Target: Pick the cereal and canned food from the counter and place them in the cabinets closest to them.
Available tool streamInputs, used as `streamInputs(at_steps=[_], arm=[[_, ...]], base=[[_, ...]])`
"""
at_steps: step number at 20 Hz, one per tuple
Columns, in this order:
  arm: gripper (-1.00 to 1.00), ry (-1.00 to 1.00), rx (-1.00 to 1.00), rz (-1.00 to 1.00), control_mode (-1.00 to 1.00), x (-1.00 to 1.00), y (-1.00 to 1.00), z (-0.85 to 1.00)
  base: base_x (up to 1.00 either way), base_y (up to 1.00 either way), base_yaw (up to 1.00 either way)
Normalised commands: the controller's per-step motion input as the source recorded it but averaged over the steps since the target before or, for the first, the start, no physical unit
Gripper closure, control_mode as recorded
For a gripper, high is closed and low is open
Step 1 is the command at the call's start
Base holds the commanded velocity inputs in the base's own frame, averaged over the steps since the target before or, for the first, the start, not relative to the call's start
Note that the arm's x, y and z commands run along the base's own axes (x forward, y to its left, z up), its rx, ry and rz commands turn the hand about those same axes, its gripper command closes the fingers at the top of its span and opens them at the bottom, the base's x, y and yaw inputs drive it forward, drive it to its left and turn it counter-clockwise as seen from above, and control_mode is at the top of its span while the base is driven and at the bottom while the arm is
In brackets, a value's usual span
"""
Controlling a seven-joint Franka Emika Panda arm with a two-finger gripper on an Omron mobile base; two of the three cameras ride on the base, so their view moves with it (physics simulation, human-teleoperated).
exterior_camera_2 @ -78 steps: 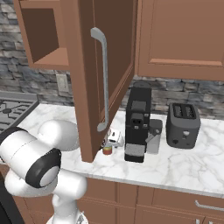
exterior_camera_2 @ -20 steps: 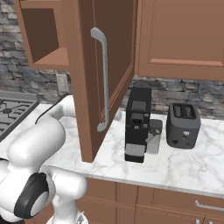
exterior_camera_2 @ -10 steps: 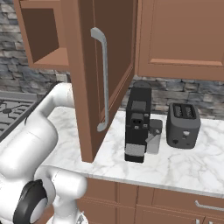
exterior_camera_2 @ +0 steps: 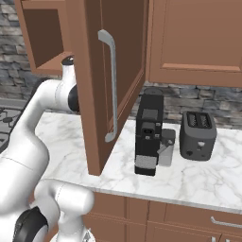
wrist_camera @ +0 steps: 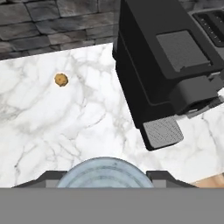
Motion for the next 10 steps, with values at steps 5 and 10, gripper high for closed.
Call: streamInputs(at_steps=[5,10], arm=[[1.0,-0.02,0.0,0.0,-1.0,-0.41,0.19,0.51],[1.0,-0.03,0.0,0.0,-1.0,-0.38,0.19,0.54]], base=[[0.0,0.0,0.0],[0.0,0.0,0.0]])
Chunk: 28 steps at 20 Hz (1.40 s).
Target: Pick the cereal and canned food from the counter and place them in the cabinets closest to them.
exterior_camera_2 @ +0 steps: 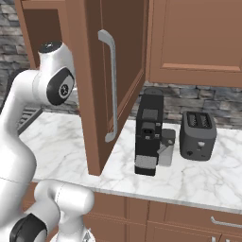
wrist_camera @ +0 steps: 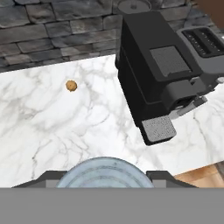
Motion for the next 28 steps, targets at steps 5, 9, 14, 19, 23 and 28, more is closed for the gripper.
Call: streamInputs(at_steps=[5,9,14,19,23,28], arm=[[1.0,-0.04,0.0,0.0,-1.0,-0.26,0.18,0.57],[1.0,-0.09,0.0,0.0,-1.0,-0.2,0.14,0.45],[1.0,-0.08,0.0,0.01,-1.0,-0.09,0.02,0.07],[1.0,-0.07,0.01,0.0,-1.0,-0.07,0.0,0.05],[1.0,-0.15,0.03,0.0,-1.0,-0.09,0.07,0.14],[1.0,-0.15,0.02,0.0,-1.0,-0.03,0.12,0.18]], base=[[0.0,0.0,0.0],[0.0,0.0,0.0],[0.0,0.0,0.0],[0.0,0.0,0.0],[0.0,0.0,0.0],[0.0,0.0,0.0]])
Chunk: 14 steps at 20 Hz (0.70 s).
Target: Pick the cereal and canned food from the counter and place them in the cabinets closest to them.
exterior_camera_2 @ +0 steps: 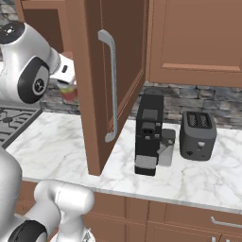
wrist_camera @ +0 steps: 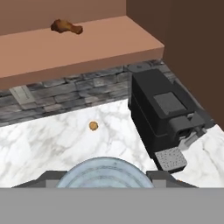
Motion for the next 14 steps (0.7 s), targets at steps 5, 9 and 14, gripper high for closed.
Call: streamInputs(at_steps=[5,9,14], arm=[[1.0,-0.1,0.01,0.0,-1.0,0.0,0.18,0.17],[1.0,-0.03,0.0,0.0,-1.0,-0.01,0.04,0.02],[1.0,-0.04,0.02,0.03,-1.0,0.0,0.11,0.05]], base=[[0.0,0.0,0.0],[0.0,0.0,0.0],[0.0,0.0,0.0]])
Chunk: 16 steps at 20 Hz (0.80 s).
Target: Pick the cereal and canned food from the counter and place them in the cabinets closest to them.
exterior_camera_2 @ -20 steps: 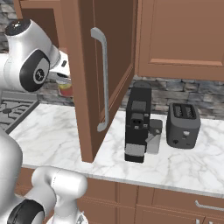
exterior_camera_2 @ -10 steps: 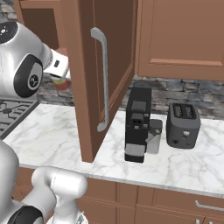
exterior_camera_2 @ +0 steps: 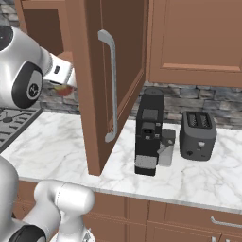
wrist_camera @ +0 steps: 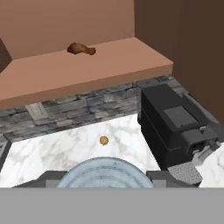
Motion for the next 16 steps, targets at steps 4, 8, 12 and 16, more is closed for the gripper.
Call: streamInputs(at_steps=[4,8,12,16], arm=[[1.0,-0.02,0.02,0.11,-1.0,-0.02,0.07,0.05],[1.0,-0.01,0.01,0.12,-1.0,-0.03,0.06,0.06],[1.0,-0.02,0.01,0.09,-1.0,-0.04,0.01,0.02],[1.0,0.0,0.0,0.0,-1.0,0.0,0.0,0.0]], base=[[0.0,0.0,0.0],[0.0,0.0,0.0],[0.0,0.0,0.0],[0.0,0.0,0.0]])
